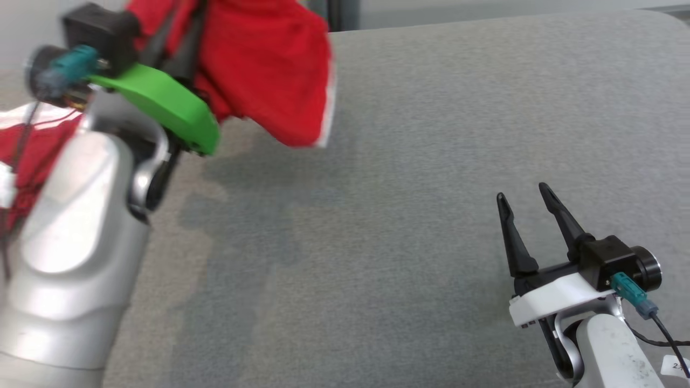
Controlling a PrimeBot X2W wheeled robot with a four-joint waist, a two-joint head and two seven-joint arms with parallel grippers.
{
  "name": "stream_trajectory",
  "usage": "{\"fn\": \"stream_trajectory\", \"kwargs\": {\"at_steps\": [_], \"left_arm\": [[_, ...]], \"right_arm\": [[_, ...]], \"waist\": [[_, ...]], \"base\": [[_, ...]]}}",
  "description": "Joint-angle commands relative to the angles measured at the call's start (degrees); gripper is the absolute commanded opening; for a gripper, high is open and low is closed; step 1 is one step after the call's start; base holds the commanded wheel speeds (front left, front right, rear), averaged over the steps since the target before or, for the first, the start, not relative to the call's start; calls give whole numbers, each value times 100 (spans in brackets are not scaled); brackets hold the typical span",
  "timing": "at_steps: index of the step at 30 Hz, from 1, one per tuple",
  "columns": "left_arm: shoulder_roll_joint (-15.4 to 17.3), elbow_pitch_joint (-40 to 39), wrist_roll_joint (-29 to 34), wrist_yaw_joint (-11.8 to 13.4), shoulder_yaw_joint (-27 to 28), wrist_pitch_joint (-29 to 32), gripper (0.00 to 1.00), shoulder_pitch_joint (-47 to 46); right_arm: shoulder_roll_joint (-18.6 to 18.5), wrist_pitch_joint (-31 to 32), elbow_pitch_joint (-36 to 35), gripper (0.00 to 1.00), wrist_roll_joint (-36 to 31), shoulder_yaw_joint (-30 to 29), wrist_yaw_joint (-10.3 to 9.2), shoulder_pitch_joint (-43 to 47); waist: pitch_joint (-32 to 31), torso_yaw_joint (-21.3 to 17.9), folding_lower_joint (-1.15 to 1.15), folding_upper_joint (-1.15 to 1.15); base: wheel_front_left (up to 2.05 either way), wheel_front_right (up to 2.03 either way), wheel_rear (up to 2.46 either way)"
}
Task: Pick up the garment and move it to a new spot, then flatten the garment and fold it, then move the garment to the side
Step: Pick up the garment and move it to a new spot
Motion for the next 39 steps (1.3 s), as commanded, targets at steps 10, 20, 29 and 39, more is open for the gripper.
{"fn": "stream_trajectory", "kwargs": {"at_steps": [10,20,29,39], "left_arm": [[-557,664,-455,8,-1244,-545,0,359],[-748,2085,-595,7,-1848,-1229,0,338],[-839,2411,-695,7,-1971,-1826,100,247],[-755,1570,-217,81,-1025,-1847,100,1028]], "right_arm": [[-16,-1,-119,100,212,112,-8,-175],[-17,-1,-162,100,291,222,-8,-316],[-19,0,-99,100,183,106,-8,-300],[-20,0,-57,100,-21,-27,-8,-182]], "waist": [[512,-959,0,0],[815,-1201,0,0],[562,-934,0,0],[-6,-466,0,0]], "base": [[0,0,0],[0,0,0],[0,0,0],[0,0,0]]}}
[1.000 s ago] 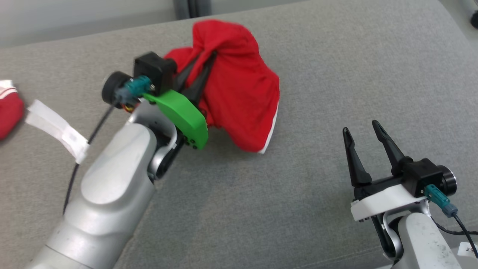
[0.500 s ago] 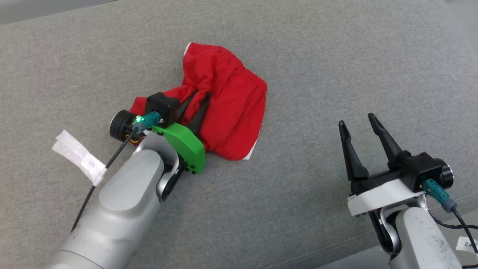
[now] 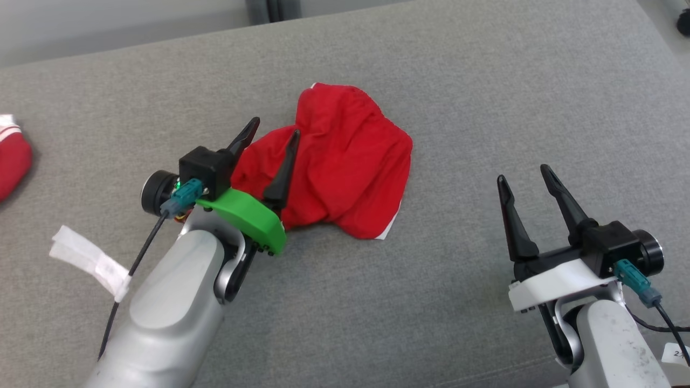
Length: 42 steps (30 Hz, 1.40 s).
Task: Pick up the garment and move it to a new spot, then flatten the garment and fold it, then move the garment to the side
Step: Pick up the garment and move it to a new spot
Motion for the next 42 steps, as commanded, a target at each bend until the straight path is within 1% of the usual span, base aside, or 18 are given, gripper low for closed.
{"fn": "stream_trajectory", "kwargs": {"at_steps": [1,10,13,22,30,32,42], "left_arm": [[9,-98,82,28,119,-3,100,185],[-150,-722,401,51,1103,-4,100,1370],[-206,-911,525,86,1421,-3,100,1770],[-454,-1518,813,43,2258,-4,100,2919],[-586,-1752,977,-3,2751,-4,100,3642],[-636,-1775,930,-8,2853,-4,100,3791],[-719,-1900,981,-34,3021,-4,100,4061]], "right_arm": [[-20,-1,28,100,-38,-24,-8,85],[-21,0,98,100,-71,-87,-8,383],[-21,-1,112,100,-65,-85,-8,461],[-21,-1,166,100,-32,-114,-8,677],[-21,-1,204,100,29,-134,-8,876],[-20,-1,208,100,59,-125,-8,915],[-20,-1,265,100,50,-111,-8,956]], "waist": [[-291,264,0,0],[-760,591,0,0],[-860,655,0,0],[-1144,793,0,0],[-1339,821,0,0],[-1370,820,0,0],[-1447,833,0,0]], "base": [[0,0,0],[0,0,0],[0,0,0],[0,0,0],[0,0,0],[0,0,0],[0,0,0]]}}
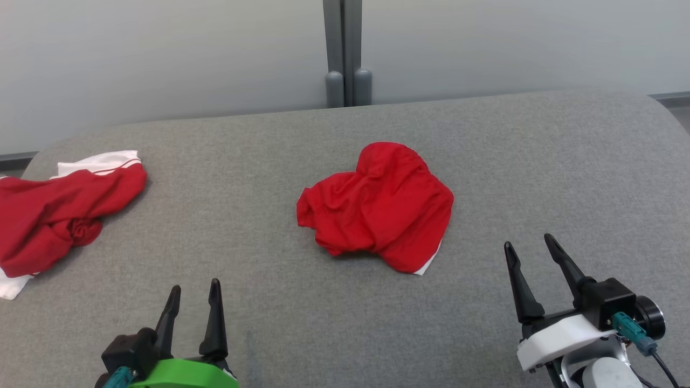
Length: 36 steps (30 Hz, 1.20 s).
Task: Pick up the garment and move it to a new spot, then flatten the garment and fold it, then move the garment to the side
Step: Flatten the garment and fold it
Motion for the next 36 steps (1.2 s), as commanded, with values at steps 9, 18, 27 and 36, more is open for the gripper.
{"fn": "stream_trajectory", "kwargs": {"at_steps": [9,18,27,36], "left_arm": [[-7,44,-102,-34,42,-3,100,44],[-7,68,-104,-28,-5,-3,100,-31],[-7,36,-152,-26,-140,-3,100,-258],[-5,84,-240,-5,-354,-3,100,-672]], "right_arm": [[-20,-1,39,100,-2,24,-8,-6],[-19,-1,14,100,-41,-14,-8,-56],[-19,-1,505,100,-185,-38,-8,-579],[-16,-2,2085,100,-783,-300,-8,-1936]], "waist": [[0,9,0,0],[54,50,0,0],[407,162,0,0],[937,555,0,0]], "base": [[0,0,0],[0,0,0],[0,0,0],[0,0,0]]}}
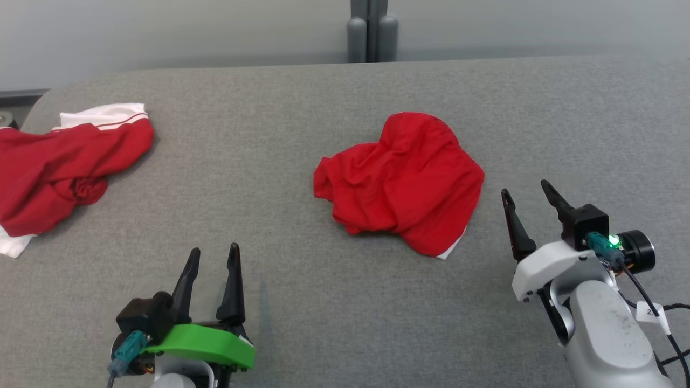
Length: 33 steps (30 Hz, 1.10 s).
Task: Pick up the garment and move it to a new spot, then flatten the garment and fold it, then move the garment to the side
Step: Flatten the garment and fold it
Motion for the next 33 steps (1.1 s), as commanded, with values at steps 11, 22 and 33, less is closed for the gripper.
{"fn": "stream_trajectory", "kwargs": {"at_steps": [11,22,33], "left_arm": [[10,24,-137,48,-85,-5,100,-332],[10,96,-136,56,-92,-4,100,-360],[10,107,55,35,24,-4,100,-163]], "right_arm": [[-19,16,1937,100,-534,-506,-8,-1250],[6,21,3242,26,-284,-520,-4,-1682],[-23,2,2526,0,-403,-816,-8,-1799]], "waist": [[624,799,0,0],[594,957,0,0],[233,583,0,0]], "base": [[0,0,0],[0,0,0],[0,0,0]]}}
